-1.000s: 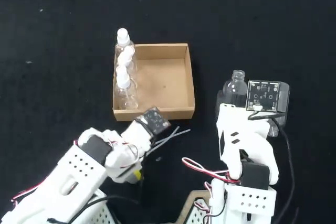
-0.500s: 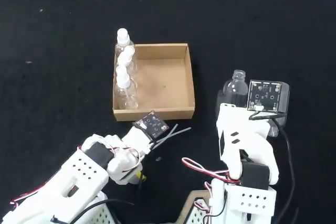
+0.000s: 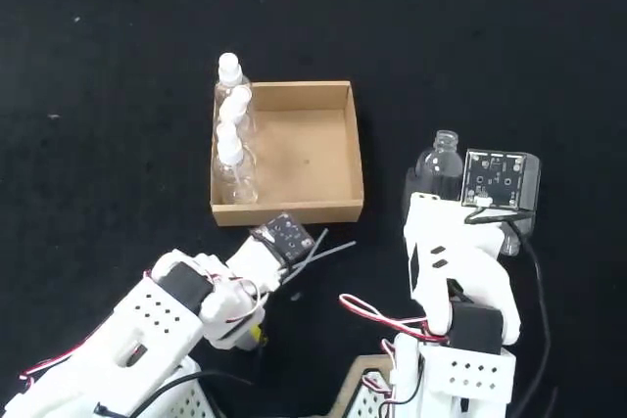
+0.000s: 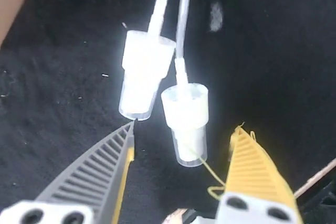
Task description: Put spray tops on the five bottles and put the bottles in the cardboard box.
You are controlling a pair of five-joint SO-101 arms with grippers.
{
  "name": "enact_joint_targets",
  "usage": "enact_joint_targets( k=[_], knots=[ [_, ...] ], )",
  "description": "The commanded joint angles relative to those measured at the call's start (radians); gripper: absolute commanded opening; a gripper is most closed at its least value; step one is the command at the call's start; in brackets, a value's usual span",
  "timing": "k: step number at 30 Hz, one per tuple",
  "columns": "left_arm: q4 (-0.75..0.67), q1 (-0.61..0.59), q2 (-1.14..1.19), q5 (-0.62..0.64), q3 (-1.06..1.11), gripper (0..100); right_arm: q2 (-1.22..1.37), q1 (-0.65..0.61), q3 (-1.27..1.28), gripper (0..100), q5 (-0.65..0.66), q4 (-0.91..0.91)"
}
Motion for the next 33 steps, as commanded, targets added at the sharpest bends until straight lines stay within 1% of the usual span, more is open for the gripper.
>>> enact_joint_targets(
  k=[1,4,9,17,18,20,22,24,29,33],
  knots=[
    [0.002,0.007,-0.006,-0.061,-0.010,21,-0.019,0.018,-0.019,1.1,-0.009,-0.023],
    [-0.021,0.022,0.002,-0.064,0.001,21,-0.019,0.018,-0.019,1.1,-0.009,-0.023],
    [-0.068,0.087,0.002,-0.063,0.044,21,-0.019,0.017,-0.019,1.1,-0.009,-0.020],
    [-0.075,0.091,-0.006,-0.061,0.051,21,-0.019,0.017,-0.019,1.1,-0.009,-0.020],
    [-0.075,0.091,-0.006,-0.061,0.051,20,-0.019,0.017,-0.019,1.1,-0.009,-0.020],
    [-0.091,0.091,-0.006,-0.061,0.056,14,-0.019,0.017,-0.021,1.1,-0.009,-0.020],
    [-0.129,0.093,0.000,-0.061,0.076,7,-0.019,0.017,-0.022,1.1,-0.009,-0.020],
    [-0.173,0.099,0.000,-0.061,0.110,3,-0.019,0.017,-0.022,1.1,-0.009,-0.020],
    [-0.155,0.156,-0.008,-0.063,0.127,4,-0.019,0.017,-0.022,1.1,-0.009,-0.023],
    [-0.121,0.125,-0.008,-0.071,0.097,4,-0.019,0.017,-0.021,1.1,-0.009,-0.023]
  ],
)
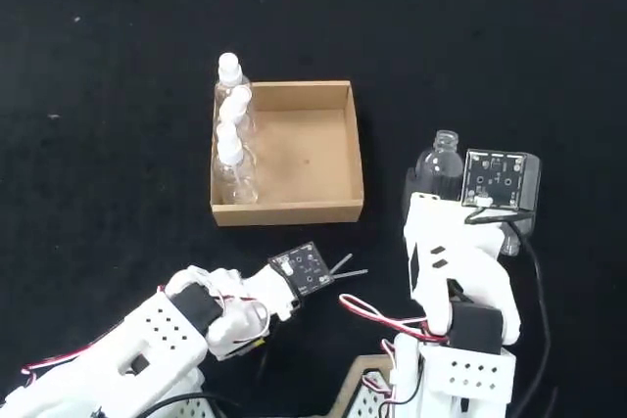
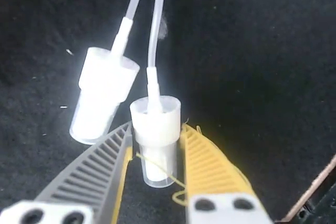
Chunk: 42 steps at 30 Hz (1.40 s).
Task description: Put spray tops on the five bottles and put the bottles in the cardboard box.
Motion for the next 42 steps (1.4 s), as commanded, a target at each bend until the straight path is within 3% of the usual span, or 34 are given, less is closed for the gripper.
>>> enact_joint_targets(
  k=[1,11,19,29,42],
  knots=[
    [0.041,-0.027,0.005,-0.014,-0.044,4,-0.019,0.017,-0.021,1.1,-0.009,-0.023],
    [0.419,-0.220,0.005,-0.296,-0.357,4,-0.019,0.017,-0.019,1.1,-0.009,-0.025],
    [0.572,-0.410,0.005,-0.563,-0.472,4,-0.021,0.017,-0.019,1.1,-0.009,-0.025],
    [0.738,-0.750,0.012,-0.870,-0.705,4,-0.025,0.017,-0.018,1.1,-0.009,-0.025],
    [0.733,-1.107,0.014,-1.120,-0.719,4,-0.027,0.017,-0.018,1.1,-0.009,-0.025]
  ],
)
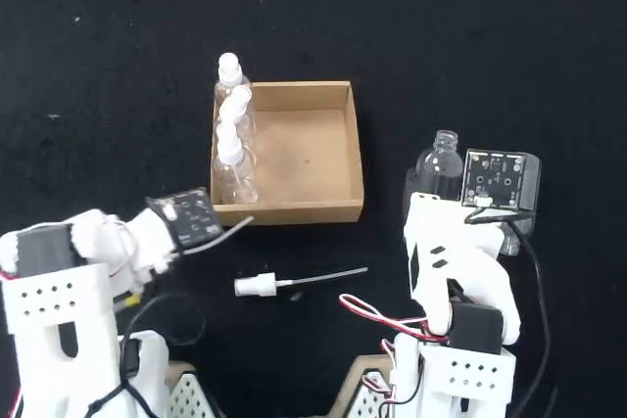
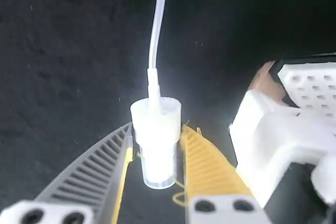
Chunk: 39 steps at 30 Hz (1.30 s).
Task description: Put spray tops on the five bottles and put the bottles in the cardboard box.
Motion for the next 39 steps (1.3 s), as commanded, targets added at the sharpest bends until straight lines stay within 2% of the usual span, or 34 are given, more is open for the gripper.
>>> enact_joint_targets(
  k=[1,5,9,16,23,27,34,39],
  knots=[
    [0.005,-0.159,0.005,-0.117,-0.054,4,-0.027,0.017,-0.018,1.1,-0.009,-0.025],
    [-0.046,-0.308,0.006,-0.218,-0.041,4,-0.027,0.017,-0.018,1.1,-0.009,-0.021],
    [-0.236,-0.440,0.006,-0.190,0.045,3,-0.027,0.017,-0.018,1.1,-0.009,-0.021],
    [-0.680,-0.552,0.109,-0.026,0.277,3,-0.027,0.017,-0.018,1.1,-0.009,-0.021],
    [-0.914,-0.544,0.354,0.265,0.262,3,-0.027,0.017,-0.018,1.1,-0.009,-0.021],
    [-0.965,-0.526,0.476,0.293,0.217,3,-0.027,0.017,-0.016,1.1,-0.009,-0.020],
    [-0.968,-0.519,0.601,0.118,0.140,3,-0.027,0.017,-0.016,1.1,-0.009,-0.020],
    [-0.968,-0.447,0.623,0.095,0.130,3,-0.027,0.017,-0.016,1.1,-0.009,-0.020]
  ],
)
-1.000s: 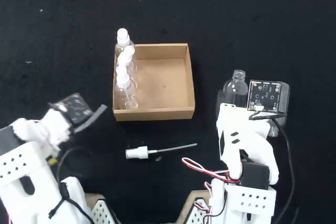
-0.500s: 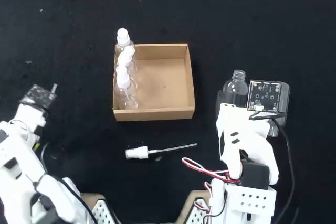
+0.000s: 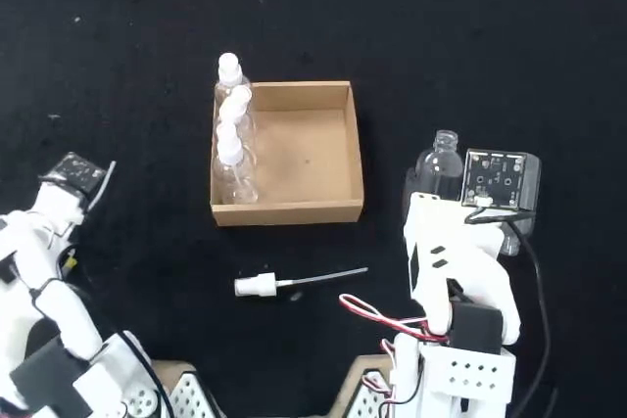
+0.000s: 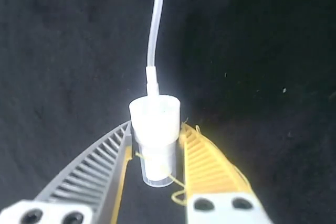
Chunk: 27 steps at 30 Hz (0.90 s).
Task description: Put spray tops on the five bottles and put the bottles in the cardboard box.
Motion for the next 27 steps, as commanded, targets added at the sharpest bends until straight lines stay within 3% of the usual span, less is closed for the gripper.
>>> enact_joint_targets(
  k=[1,24,27],
  knots=[
    [-0.011,0.070,0.000,-0.015,-0.050,3,-0.027,0.017,-0.016,1.1,-0.009,-0.020],
    [-0.012,0.110,0.008,-0.021,-0.054,3,-0.027,0.017,-0.015,1.1,-0.009,-0.018],
    [-0.012,0.107,0.008,-0.015,-0.059,10,-0.027,0.017,-0.015,1.1,-0.009,-0.018]
  ],
)
